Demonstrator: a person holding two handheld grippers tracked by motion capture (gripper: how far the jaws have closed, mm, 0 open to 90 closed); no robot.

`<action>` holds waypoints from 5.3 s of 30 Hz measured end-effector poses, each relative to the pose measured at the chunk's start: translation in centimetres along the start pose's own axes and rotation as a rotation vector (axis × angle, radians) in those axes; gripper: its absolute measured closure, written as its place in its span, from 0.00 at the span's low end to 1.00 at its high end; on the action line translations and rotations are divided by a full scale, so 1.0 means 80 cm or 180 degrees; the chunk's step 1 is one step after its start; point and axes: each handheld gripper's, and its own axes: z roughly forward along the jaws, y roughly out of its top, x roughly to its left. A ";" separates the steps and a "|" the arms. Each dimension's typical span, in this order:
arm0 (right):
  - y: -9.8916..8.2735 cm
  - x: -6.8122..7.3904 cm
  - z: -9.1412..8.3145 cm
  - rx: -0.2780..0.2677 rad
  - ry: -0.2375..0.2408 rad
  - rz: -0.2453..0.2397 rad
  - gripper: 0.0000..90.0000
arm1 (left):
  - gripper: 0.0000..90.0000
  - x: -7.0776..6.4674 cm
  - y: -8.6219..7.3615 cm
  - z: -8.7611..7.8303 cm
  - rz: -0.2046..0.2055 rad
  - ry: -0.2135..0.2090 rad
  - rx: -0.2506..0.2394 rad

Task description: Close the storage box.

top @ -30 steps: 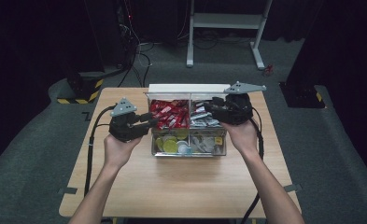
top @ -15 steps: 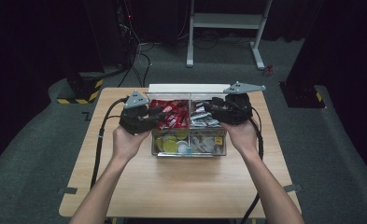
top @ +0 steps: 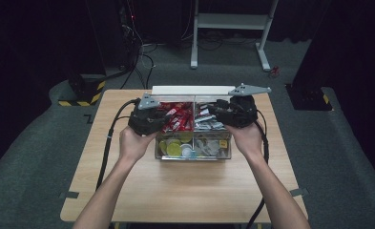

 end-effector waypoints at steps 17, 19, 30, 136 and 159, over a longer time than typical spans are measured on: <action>-0.001 0.000 0.000 -0.0023 0.0003 0.0005 0.63 | 0.92 -0.004 -0.001 -0.018 -0.0001 -0.0127 -0.0107; -0.002 0.001 0.000 -0.0022 0.0012 0.0029 0.62 | 0.92 -0.005 -0.001 -0.022 0.0000 -0.0144 -0.0133; -0.002 0.000 0.000 -0.0030 0.0018 0.0016 0.62 | 0.92 -0.004 -0.002 -0.041 0.0020 -0.0208 -0.0183; -0.003 -0.002 -0.001 -0.0013 0.0004 0.0107 0.59 | 0.92 0.078 -0.168 -0.173 -0.0753 0.0213 -0.0804; -0.006 -0.004 -0.001 -0.0054 0.0024 0.0115 0.59 | 0.92 0.072 -0.209 -0.108 -0.0918 0.0222 -0.0603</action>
